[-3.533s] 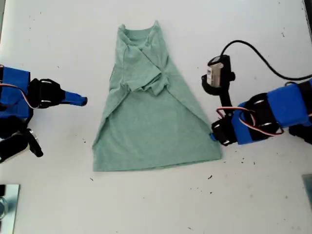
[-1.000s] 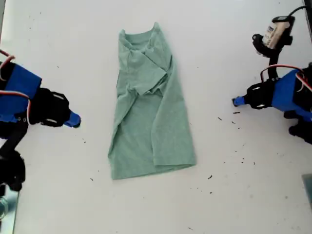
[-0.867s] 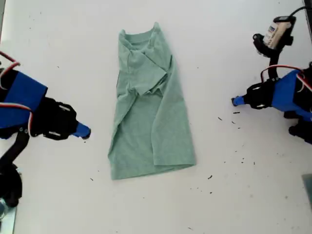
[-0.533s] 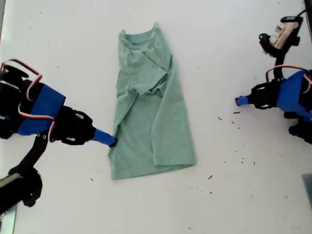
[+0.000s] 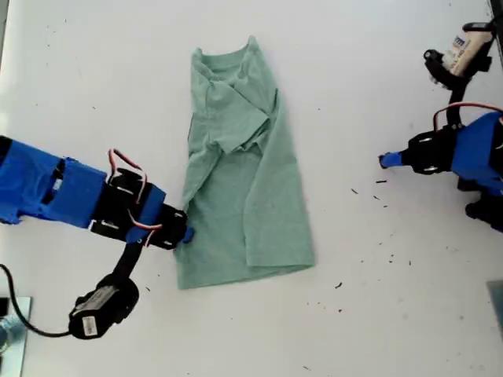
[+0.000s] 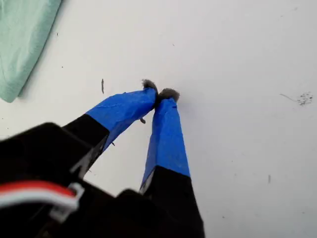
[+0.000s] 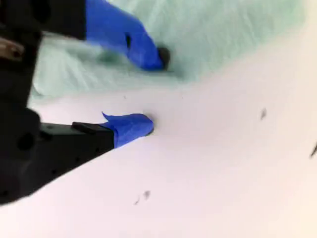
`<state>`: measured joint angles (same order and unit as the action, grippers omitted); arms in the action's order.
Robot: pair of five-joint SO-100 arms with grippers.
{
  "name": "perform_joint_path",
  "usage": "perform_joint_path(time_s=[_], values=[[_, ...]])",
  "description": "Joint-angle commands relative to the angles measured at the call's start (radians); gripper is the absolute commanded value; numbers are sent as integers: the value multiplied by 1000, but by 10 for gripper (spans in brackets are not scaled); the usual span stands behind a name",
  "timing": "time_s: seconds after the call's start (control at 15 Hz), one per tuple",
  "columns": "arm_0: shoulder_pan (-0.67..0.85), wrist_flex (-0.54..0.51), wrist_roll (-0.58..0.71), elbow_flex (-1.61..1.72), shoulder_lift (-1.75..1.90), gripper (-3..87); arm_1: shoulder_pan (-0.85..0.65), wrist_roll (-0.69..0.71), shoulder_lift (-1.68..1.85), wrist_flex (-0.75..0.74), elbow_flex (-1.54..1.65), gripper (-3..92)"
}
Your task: Fold t shirt
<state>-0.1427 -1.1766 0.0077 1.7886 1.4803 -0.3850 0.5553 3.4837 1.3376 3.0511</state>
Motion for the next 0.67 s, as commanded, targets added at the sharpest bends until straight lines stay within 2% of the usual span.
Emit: perform_joint_path(time_s=[0.0, 0.13, 0.27, 0.47, 0.6], values=[[8, -29, -17, -18, 57, -2, -8, -9, 12, 2, 34, 24], [43, -181, -37, -26, 232, -2, -8, -8, 14, 2, 35, 24], [118, -264, -5, -20, 428, -2, -8, -8, 14, 2, 35, 24], [146, -282, 32, -69, 428, -2, -8, -6, 14, 2, 35, 24], [95, -235, 51, -239, 268, -2, -8, -6, 14, 2, 35, 24]])
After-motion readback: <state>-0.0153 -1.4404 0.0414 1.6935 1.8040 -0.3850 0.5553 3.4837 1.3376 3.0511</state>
